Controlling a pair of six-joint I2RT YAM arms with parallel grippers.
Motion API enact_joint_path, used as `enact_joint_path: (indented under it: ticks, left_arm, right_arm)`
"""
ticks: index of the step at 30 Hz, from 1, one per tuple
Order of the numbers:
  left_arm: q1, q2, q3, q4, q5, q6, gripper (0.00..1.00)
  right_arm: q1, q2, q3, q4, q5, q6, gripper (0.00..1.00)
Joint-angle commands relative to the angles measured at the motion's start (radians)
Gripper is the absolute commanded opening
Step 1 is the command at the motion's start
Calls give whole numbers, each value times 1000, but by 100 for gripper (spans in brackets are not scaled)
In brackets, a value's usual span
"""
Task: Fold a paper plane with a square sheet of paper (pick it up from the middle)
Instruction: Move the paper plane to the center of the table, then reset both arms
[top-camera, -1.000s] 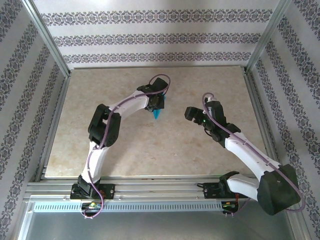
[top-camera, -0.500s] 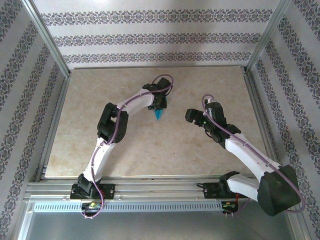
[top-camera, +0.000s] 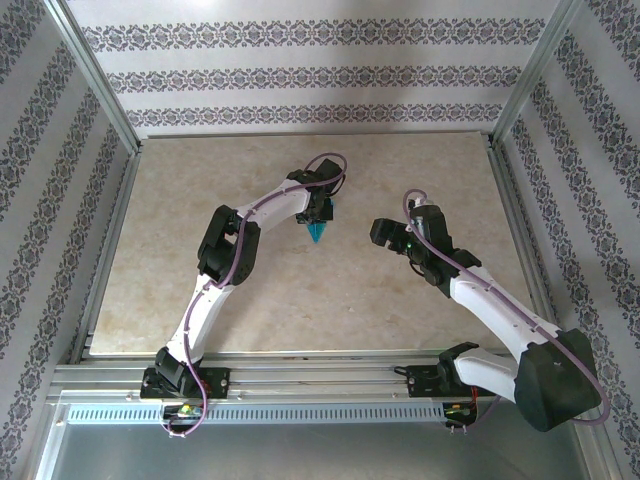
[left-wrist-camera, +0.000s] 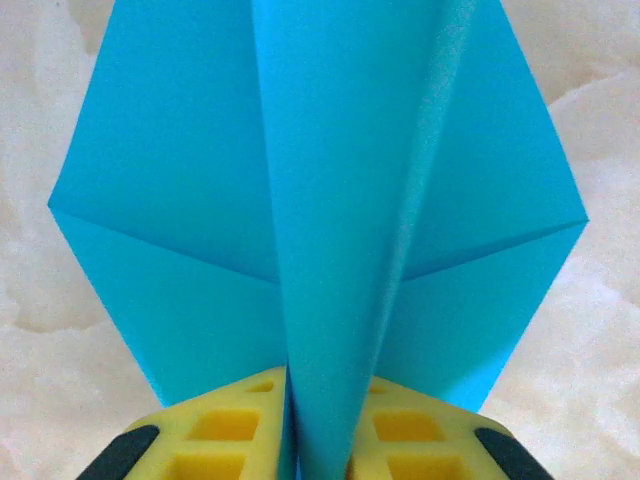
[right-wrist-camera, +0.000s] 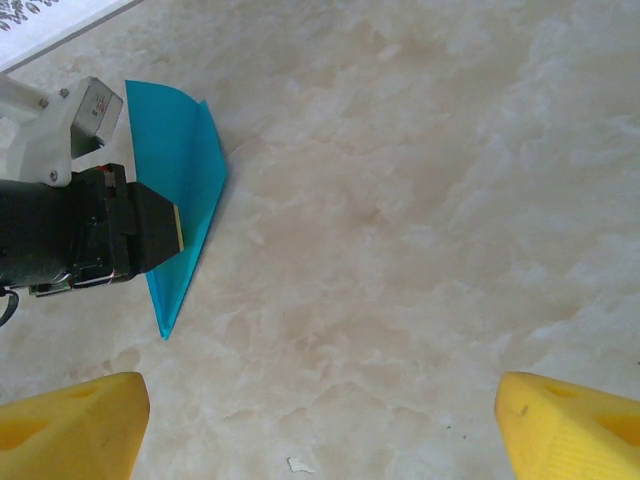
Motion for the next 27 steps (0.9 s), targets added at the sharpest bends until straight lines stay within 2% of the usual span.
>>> enact_joint_path:
  ticks: [1,12,16,22,27]
  left_arm:
    - [-10,38,5,-51,9,-20,20]
    - [-10,-136,80,-131,-11,46,33]
    - [-9,-238,38,-136,-22,67,38]
    - [32,-489,-165,-26,-94,102,50]
    - [110,-784,-529,221,-265,157,69]
  right_arm:
    - [-13,2,-15,4,-11,8,90]
    - [-12,10,39,-14,21,-1,91]
    - [-14,8,61,-24,50,-4,93]
    - [-19,0,145,-56,125,-95,98]
    - [-40,-1,194,-45,286,-238,98]
